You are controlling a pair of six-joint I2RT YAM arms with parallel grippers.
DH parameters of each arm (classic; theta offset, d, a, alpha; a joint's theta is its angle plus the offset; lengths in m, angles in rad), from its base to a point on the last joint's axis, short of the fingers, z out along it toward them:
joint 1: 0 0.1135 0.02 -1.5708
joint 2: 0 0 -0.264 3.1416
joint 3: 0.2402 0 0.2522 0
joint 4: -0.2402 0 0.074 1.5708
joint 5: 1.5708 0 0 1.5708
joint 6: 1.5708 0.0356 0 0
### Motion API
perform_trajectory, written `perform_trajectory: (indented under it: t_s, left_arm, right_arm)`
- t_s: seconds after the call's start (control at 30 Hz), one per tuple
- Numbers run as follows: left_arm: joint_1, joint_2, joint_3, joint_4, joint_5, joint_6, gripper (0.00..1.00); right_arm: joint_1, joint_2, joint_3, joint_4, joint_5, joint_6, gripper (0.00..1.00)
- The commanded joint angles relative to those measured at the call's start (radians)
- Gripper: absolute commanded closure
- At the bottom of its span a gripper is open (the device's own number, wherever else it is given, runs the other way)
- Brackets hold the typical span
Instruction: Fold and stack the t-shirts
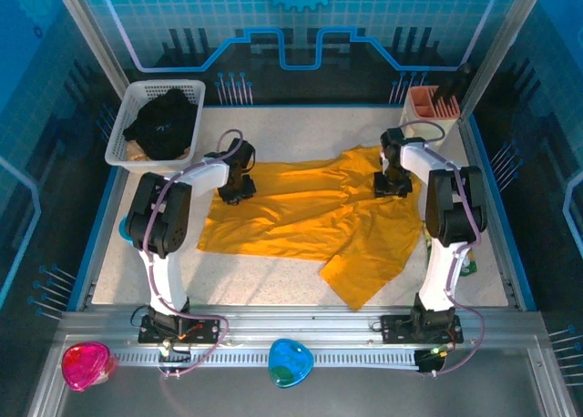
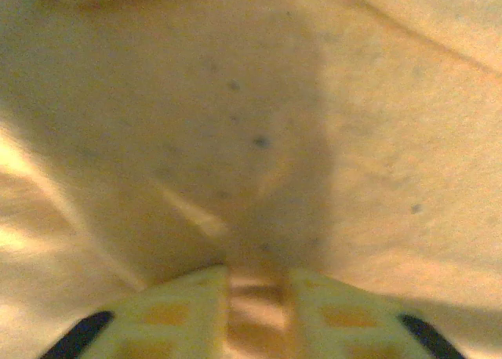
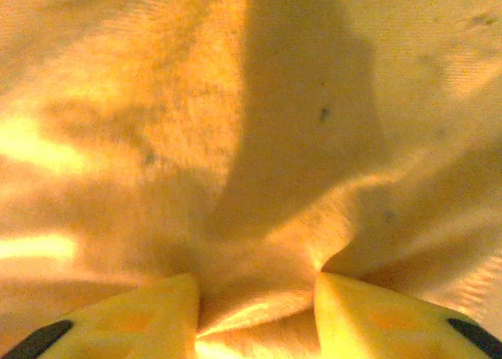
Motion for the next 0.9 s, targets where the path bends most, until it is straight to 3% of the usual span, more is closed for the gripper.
perform_trajectory:
  t_s: [0.0,0.23,0.5,0.67,0.87]
  left_arm:
    - [-0.001,-0.095,0.082,-0.170,-0.070,0.015,0.63]
    - [-0.001,-0.053,0.248,-0.228,-0.046,0.044,0.58]
    - [-0.003,0.065,0.253,-0.150,0.033,0.030,0.57]
    - [-0.003,0.136,0.287,-0.128,0.043,0.033,0.43]
    - [-0.016,0.164,0.274,-0.119,0.059,0.033,0.43]
  right_arm:
    - [0.004,-0.093,0.092,-0.060,-0.038,-0.036,0.53]
    - [0.049,0.013,0.325,-0.121,0.011,-0.080,0.53]
    - [0.060,0.236,0.583,-0.133,-0.020,-0.174,0.52]
    - [0.091,0.385,0.747,-0.170,-0.013,-0.239,0.51]
    - [0.122,0.489,0.858,-0.190,-0.022,-0.221,0.50]
